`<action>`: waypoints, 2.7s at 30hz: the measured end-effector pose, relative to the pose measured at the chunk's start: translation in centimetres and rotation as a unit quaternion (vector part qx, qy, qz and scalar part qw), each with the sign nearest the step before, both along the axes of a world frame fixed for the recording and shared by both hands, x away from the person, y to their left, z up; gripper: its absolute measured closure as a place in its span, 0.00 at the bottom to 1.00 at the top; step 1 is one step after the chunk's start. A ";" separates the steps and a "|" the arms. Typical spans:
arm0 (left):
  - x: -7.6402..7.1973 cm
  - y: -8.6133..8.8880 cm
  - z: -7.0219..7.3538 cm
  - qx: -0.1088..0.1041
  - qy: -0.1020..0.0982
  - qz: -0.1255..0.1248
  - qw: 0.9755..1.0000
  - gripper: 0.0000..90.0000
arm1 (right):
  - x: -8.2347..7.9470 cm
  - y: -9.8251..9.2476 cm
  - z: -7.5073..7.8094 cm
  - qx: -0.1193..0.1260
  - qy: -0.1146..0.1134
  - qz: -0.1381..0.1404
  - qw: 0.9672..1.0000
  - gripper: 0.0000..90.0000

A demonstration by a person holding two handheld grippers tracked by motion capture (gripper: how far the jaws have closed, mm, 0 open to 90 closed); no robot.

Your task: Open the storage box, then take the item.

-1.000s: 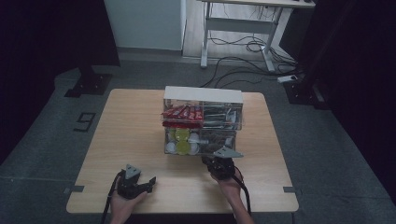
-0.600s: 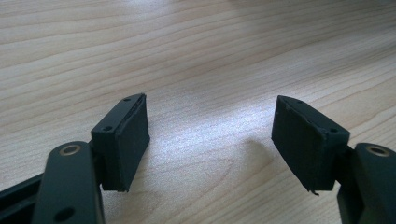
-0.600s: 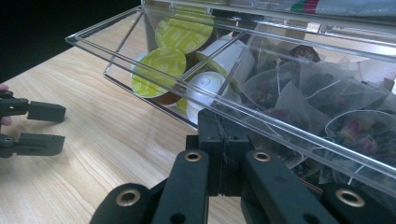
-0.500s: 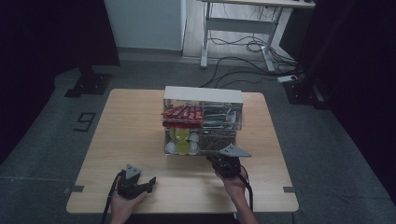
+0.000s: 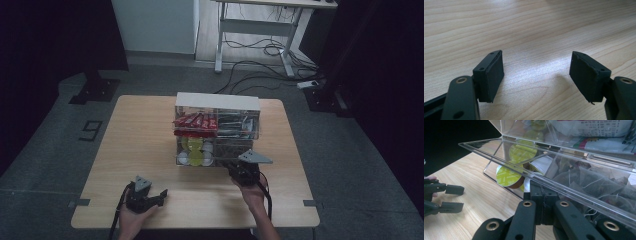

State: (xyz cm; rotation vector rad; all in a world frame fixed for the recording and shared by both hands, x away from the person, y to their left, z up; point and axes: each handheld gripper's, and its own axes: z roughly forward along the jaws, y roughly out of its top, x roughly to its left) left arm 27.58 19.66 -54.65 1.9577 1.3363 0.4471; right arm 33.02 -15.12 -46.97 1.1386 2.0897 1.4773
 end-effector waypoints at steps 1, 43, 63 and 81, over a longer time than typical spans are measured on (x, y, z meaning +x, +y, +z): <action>0.0 0.0 0.0 0.001 0.000 0.000 1.000 0.31 | 0.1 0.0 0.0 0.000 -0.001 0.001 1.000 0.99; 0.0 -0.1 0.0 0.004 -0.001 0.000 1.000 0.31 | 3.3 -0.3 1.4 0.050 -0.019 -0.023 0.998 0.99; 1.1 -2.4 5.6 -0.007 -0.042 -0.005 0.999 0.30 | 3.4 -1.0 1.4 0.062 -0.019 -0.017 0.998 0.99; 2.5 -5.8 7.3 -0.006 -0.057 -0.024 0.998 0.31 | 3.4 -1.4 1.3 0.067 -0.016 -0.021 0.997 0.99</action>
